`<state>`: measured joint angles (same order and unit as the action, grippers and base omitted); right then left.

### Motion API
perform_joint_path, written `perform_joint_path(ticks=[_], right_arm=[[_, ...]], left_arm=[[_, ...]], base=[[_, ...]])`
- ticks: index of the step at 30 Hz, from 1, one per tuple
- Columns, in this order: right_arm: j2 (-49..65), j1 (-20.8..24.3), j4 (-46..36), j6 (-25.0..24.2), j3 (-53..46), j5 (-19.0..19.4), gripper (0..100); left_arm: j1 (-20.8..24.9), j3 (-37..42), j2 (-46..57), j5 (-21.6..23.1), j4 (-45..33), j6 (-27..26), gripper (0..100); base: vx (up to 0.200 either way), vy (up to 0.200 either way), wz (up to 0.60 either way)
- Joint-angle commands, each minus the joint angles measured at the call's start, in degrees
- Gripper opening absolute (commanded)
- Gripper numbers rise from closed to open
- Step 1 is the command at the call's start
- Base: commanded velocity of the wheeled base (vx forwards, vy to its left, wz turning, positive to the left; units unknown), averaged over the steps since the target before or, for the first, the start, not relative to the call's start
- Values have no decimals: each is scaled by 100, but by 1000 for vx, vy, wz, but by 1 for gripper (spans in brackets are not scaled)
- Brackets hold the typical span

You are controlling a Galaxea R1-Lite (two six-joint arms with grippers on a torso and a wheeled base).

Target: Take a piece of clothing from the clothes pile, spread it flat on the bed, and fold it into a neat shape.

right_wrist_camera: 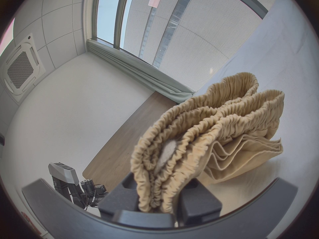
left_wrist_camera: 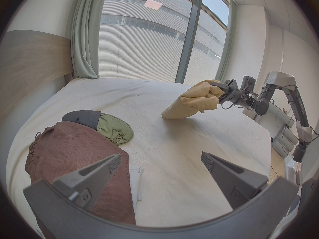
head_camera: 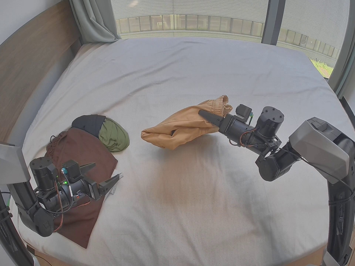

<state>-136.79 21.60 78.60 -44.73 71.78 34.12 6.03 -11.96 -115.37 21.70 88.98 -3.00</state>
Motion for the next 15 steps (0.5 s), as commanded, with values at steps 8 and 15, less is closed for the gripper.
perform_joint_path(ticks=[8,15], right_arm=[[-234,-121,-618,-36,1040,-2,0],[-427,-183,-1067,-106,1919,-2,0]], left_arm=[[21,1,6,1,5,1,100],[38,80,138,1,-3,27,100]], base=[[0,0,0],[0,0,0]])
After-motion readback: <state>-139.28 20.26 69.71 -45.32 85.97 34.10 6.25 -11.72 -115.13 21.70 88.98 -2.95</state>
